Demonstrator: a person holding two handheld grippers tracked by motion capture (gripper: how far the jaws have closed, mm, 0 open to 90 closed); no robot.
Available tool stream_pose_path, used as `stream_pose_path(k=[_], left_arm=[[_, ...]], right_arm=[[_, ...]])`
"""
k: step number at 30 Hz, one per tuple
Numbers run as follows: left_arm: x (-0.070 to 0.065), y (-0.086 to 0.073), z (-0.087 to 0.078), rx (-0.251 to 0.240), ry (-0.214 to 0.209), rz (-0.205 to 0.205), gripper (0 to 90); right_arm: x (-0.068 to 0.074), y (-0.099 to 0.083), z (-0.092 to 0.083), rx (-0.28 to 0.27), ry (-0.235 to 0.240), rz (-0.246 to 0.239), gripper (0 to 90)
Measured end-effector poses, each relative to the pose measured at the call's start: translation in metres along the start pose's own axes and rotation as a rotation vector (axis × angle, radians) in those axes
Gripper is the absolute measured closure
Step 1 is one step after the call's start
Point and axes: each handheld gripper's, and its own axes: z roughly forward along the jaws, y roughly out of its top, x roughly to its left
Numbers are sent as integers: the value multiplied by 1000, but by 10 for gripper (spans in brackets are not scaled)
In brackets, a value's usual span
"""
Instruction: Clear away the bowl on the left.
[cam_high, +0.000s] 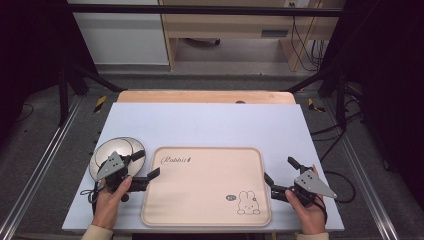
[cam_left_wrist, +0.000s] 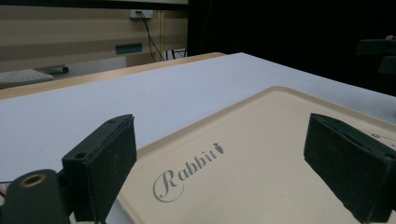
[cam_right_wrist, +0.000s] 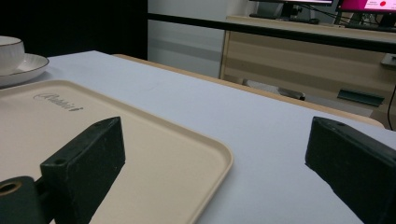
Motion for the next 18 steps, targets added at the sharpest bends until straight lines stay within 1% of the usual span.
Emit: stream_pose_path(k=[2, 3, 4, 5, 6, 7, 9, 11, 12, 13, 14, 16, 17, 18], left_arm=[[1, -1, 2, 3, -4, 4, 99], [2, -1, 4, 17, -15, 3, 105], [2, 0, 4, 33, -12, 14, 102], [2, 0, 4, 33, -12, 14, 100], [1, 4, 2, 22, -15, 10, 97], [1, 4, 2, 22, -15, 10, 97], [2, 10, 0, 13, -14, 2, 95], [3, 17, 0, 18, -7, 1, 93], [5, 28, 2, 36, 11, 6, 94], [5, 28, 2, 36, 11, 6, 94], [6, 34, 2, 20, 6, 7, 94], [8, 46, 3, 14, 8, -4, 94], [9, 53, 4, 24, 15, 3, 94], [11, 59, 6, 44, 28, 20, 95]], right_arm=[[0, 0, 0, 5, -7, -7, 54], [0, -1, 0, 13, -20, -8, 55], [-1, -2, 1, 23, -34, -15, 56], [-1, -2, 1, 23, -34, -15, 56], [-2, -2, 1, 23, -41, -14, 57], [-2, -2, 1, 23, -41, -14, 57], [-2, -1, 0, 19, -47, -12, 56], [-2, -1, 0, 22, -48, -14, 57], [-3, -1, -2, 22, -57, -6, 57], [-3, -1, -2, 22, -57, -6, 57], [-4, -1, -2, 21, -62, 2, 57], [-5, -3, -4, 24, -78, 4, 57], [-5, -3, -4, 24, -78, 4, 57], [-5, -3, -4, 28, -80, 1, 56]])
